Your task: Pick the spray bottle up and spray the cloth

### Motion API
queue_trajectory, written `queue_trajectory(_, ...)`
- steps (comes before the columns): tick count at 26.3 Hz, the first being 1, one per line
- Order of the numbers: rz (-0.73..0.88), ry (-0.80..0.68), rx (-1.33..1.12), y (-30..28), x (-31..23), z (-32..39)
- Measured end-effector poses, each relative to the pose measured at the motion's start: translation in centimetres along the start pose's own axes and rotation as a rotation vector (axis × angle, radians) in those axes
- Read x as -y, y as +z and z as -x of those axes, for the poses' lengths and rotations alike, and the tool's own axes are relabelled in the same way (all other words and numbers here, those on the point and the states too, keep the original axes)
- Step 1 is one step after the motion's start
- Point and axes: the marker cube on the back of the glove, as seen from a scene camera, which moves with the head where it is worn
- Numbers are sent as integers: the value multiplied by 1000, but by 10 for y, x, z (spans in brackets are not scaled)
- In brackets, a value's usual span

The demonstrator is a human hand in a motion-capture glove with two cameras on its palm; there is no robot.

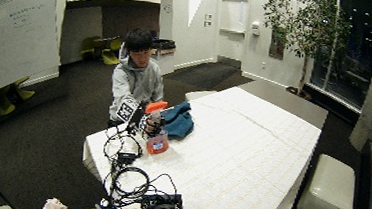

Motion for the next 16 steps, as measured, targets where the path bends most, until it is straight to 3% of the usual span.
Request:
queue_trajectory(13,304,-622,-358,-38,-22,126)
queue_trajectory(16,396,-702,-427,-36,-34,145)
